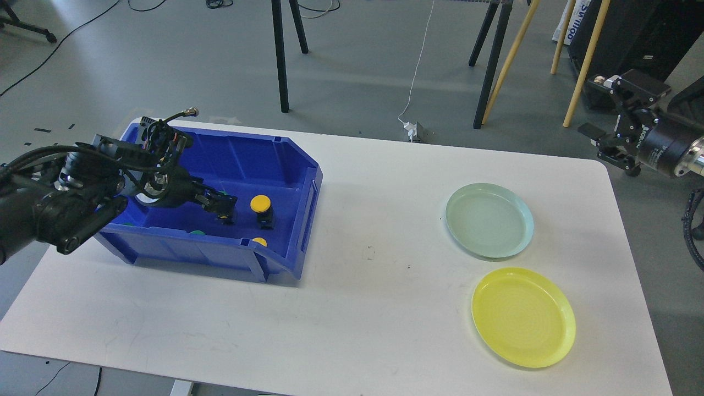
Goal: Pass button and place on color plate
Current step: 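Grasp the green button with the left gripper and lift it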
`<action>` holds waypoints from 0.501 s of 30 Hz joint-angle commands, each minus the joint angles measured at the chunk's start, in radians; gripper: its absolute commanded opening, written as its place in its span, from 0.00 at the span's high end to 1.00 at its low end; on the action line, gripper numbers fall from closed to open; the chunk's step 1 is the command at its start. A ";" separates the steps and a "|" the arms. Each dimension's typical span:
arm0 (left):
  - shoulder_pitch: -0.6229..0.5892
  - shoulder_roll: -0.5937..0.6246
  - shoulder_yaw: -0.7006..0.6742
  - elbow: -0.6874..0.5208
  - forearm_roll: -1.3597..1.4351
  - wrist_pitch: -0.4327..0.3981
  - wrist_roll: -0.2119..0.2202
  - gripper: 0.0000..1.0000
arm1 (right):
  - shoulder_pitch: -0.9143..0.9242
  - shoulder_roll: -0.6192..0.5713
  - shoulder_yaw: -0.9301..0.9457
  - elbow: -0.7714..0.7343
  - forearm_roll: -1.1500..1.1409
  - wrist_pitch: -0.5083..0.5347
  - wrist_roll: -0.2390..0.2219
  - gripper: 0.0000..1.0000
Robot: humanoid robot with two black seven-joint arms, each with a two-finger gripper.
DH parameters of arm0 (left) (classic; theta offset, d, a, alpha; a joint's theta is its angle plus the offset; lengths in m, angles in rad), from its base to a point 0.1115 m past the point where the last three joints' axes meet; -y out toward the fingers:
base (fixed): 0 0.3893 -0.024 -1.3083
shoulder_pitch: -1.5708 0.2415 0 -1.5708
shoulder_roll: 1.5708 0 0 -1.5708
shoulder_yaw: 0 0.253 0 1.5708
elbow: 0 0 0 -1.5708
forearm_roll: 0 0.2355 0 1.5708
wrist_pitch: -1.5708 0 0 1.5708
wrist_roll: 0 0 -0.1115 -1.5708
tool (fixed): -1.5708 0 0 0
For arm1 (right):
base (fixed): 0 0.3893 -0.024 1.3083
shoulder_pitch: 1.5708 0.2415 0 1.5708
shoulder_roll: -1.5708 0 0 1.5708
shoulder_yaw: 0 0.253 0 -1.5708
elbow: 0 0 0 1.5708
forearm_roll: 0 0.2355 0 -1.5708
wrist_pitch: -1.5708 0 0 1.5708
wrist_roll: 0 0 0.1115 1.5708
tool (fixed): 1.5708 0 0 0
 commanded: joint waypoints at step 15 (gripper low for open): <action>0.001 -0.071 0.012 0.096 0.003 0.000 -0.059 0.16 | 0.001 -0.002 -0.001 0.012 0.000 0.000 -0.001 0.01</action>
